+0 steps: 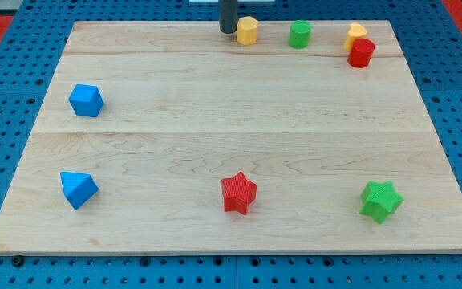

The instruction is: Push your arm closer to the blue cube

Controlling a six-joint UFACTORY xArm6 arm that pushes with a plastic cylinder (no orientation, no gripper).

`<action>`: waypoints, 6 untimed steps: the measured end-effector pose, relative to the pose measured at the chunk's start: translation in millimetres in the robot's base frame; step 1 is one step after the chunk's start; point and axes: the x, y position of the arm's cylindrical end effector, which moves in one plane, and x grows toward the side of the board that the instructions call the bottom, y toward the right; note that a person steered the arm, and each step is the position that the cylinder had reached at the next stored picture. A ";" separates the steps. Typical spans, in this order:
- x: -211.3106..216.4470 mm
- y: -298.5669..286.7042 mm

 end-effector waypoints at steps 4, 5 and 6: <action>243.5 -215.8; 247.8 -256.7; 231.7 -230.7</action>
